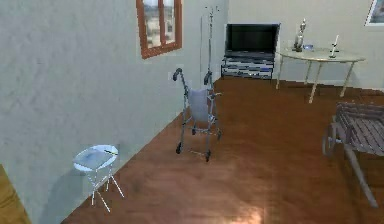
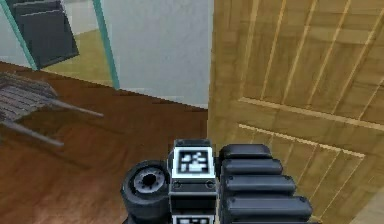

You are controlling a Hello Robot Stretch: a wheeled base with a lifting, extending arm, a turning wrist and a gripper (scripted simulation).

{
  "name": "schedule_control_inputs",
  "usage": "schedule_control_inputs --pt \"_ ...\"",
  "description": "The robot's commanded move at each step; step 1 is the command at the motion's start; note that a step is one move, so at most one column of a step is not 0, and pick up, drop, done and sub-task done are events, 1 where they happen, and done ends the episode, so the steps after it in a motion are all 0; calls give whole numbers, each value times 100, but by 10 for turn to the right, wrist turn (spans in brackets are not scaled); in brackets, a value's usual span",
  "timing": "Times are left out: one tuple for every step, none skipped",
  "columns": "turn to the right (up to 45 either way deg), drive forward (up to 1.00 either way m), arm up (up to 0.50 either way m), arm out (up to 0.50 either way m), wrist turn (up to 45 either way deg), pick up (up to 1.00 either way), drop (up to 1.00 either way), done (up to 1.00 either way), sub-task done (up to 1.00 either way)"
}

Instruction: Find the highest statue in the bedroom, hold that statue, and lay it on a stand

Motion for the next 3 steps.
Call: schedule_control_inputs --pt "0 60 0 0 0 0 0 0 0" --pt "-60 0 0 0 0 0 0 0 0" --pt "-30 0 0 0 0 0 0 0 0"
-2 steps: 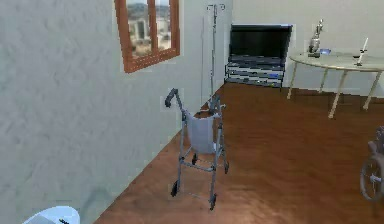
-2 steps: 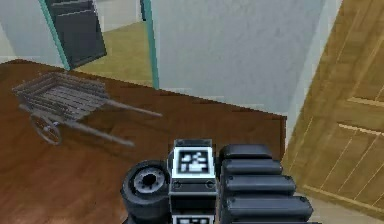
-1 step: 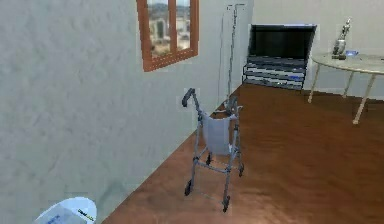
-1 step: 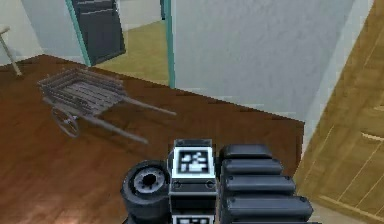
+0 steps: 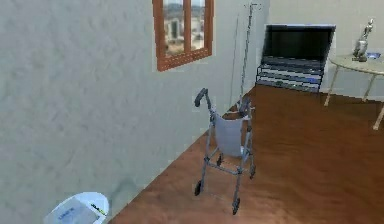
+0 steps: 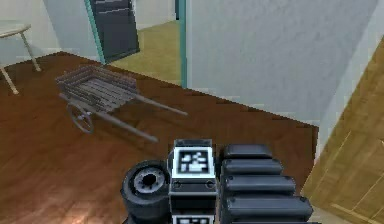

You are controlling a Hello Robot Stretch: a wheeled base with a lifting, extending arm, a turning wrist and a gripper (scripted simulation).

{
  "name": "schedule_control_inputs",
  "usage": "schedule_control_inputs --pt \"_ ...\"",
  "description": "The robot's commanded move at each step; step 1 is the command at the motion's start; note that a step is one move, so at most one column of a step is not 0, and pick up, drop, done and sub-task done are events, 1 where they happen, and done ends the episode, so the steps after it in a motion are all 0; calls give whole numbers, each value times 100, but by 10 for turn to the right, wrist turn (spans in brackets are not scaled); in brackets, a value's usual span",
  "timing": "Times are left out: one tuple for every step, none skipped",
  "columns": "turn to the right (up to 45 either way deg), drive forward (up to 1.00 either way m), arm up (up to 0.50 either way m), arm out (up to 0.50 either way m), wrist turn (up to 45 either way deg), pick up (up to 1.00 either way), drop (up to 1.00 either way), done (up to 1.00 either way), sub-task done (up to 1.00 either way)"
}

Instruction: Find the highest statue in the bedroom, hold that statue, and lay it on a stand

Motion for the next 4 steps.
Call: schedule_control_inputs --pt "0 30 0 0 0 0 0 0 0" --pt "450 0 0 0 0 0 0 0 0" --pt "450 0 0 0 0 0 0 0 0" --pt "450 0 0 0 0 0 0 0 0"
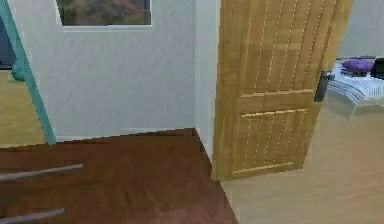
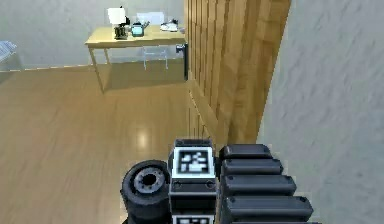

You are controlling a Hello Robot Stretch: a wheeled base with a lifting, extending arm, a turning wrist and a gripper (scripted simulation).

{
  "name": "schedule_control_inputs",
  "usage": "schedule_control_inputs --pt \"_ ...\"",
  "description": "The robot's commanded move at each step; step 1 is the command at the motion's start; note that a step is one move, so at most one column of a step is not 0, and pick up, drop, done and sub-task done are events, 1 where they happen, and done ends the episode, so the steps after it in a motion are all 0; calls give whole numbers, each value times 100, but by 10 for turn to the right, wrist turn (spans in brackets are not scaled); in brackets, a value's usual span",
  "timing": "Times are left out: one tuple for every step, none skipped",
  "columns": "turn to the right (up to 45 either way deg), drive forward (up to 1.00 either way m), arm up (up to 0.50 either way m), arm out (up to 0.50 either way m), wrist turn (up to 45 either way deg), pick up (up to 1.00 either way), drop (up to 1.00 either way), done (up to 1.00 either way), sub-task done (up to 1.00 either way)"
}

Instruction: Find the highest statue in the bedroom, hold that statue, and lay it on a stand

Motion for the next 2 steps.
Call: schedule_control_inputs --pt "300 0 0 0 0 0 0 0 0" --pt "-450 0 0 0 0 0 0 0 0"
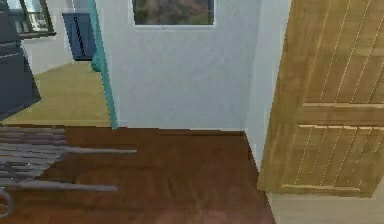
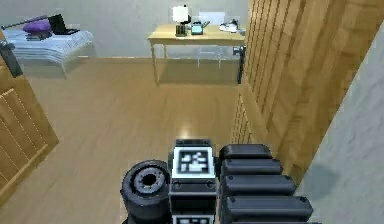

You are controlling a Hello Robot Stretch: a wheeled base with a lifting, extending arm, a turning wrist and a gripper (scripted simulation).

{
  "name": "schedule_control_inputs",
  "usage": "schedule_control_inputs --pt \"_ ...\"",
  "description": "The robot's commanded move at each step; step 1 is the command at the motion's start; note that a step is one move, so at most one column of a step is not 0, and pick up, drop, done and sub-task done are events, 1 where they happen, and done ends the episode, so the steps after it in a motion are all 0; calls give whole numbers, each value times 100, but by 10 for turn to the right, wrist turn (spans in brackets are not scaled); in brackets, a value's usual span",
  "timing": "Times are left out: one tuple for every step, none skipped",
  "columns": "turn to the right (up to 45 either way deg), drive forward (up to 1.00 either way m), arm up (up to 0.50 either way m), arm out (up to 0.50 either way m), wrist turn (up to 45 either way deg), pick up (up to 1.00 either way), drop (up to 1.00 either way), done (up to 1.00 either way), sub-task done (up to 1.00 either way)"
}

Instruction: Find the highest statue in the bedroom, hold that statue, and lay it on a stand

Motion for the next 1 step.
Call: schedule_control_inputs --pt "-450 0 0 0 0 0 0 0 0"
